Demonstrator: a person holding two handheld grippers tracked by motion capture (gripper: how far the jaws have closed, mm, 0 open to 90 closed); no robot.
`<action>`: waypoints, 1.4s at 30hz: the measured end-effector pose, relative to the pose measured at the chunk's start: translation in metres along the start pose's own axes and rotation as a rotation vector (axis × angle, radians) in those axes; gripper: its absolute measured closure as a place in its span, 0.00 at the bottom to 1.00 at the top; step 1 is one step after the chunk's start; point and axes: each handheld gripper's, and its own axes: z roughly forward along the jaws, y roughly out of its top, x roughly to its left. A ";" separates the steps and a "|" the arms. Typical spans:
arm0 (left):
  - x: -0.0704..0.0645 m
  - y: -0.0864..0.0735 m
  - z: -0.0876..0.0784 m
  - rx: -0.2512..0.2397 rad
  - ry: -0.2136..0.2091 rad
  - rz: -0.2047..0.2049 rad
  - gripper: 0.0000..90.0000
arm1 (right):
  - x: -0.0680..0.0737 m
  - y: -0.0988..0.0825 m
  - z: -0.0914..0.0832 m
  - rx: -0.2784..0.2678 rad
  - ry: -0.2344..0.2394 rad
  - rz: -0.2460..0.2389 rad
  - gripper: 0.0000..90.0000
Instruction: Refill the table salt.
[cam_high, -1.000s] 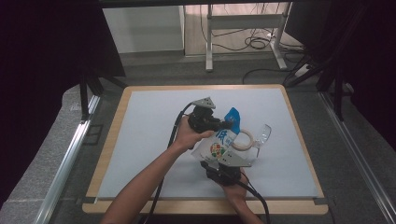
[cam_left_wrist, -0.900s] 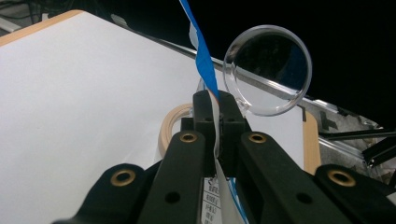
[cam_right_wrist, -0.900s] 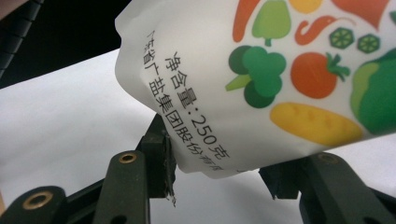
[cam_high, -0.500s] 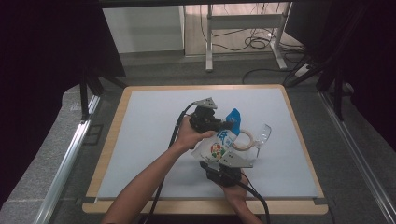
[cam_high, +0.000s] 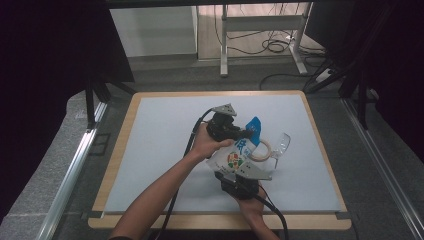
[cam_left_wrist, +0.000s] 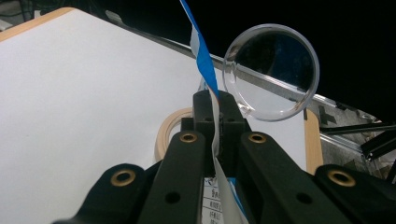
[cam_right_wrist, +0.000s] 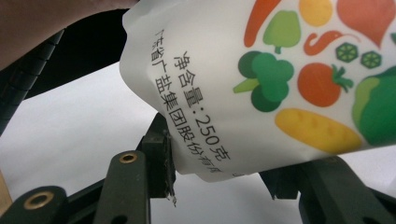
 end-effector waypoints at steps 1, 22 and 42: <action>0.001 0.000 0.000 -0.005 -0.005 -0.003 1.00 | 0.000 0.000 0.000 -0.002 -0.002 0.000 0.59; 0.008 0.005 0.004 0.025 -0.018 -0.007 1.00 | -0.003 0.004 -0.005 -0.014 0.005 0.028 0.59; 0.009 0.008 0.005 0.040 -0.021 -0.006 1.00 | -0.008 0.003 -0.008 -0.024 0.030 0.039 0.60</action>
